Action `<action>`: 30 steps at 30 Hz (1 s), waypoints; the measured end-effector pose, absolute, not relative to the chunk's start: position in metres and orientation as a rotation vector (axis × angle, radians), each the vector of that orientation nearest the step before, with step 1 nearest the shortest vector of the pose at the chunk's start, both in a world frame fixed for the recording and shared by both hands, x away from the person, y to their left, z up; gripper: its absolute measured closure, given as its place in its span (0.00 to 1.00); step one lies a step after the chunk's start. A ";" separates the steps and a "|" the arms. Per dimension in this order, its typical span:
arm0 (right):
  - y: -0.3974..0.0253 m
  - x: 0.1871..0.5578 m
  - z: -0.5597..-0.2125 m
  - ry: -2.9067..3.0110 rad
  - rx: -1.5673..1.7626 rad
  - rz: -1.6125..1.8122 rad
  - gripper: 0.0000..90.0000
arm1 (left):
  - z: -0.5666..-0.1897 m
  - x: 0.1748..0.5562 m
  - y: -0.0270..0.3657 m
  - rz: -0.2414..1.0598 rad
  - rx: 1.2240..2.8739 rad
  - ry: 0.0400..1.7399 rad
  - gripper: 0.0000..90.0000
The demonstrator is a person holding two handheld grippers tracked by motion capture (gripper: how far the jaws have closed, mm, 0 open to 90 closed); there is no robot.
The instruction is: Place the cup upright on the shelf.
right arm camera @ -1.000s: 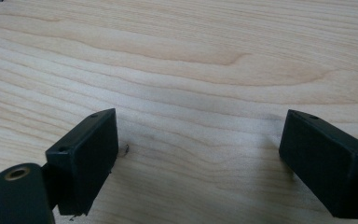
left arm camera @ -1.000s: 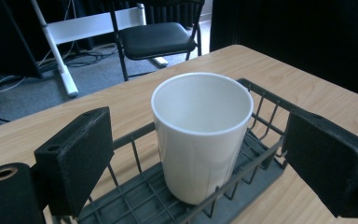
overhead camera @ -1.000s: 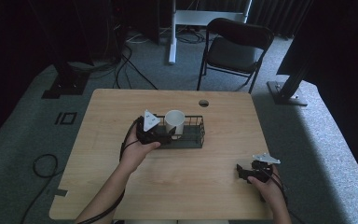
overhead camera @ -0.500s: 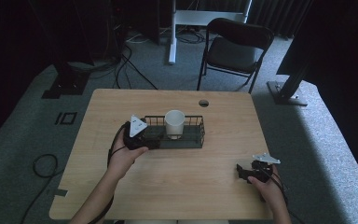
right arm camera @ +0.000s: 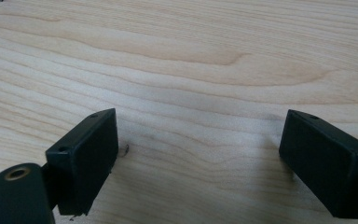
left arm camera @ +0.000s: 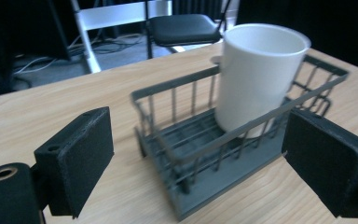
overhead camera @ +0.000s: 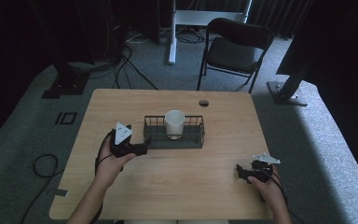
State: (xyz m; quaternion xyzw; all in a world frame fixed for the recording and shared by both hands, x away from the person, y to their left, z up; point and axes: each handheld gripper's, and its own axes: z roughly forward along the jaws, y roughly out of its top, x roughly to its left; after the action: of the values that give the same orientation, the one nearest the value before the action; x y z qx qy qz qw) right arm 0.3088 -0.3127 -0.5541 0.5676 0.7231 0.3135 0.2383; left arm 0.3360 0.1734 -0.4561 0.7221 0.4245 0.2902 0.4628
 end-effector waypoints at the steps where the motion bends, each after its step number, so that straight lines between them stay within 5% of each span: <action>1: -0.313 0.309 -0.554 1.981 1.556 0.858 0.12 | -0.458 0.335 0.176 0.710 1.770 1.055 0.11; 30: -0.313 0.309 -0.554 1.981 1.554 0.858 0.12 | -0.518 0.305 0.229 0.652 1.782 1.258 0.11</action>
State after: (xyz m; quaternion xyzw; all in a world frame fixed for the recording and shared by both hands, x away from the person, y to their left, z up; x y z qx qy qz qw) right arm 0.3088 -0.3128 -0.5542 0.5674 0.7233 0.3132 0.2385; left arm 0.3052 0.2288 -0.5177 0.7106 0.5018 0.2601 0.4191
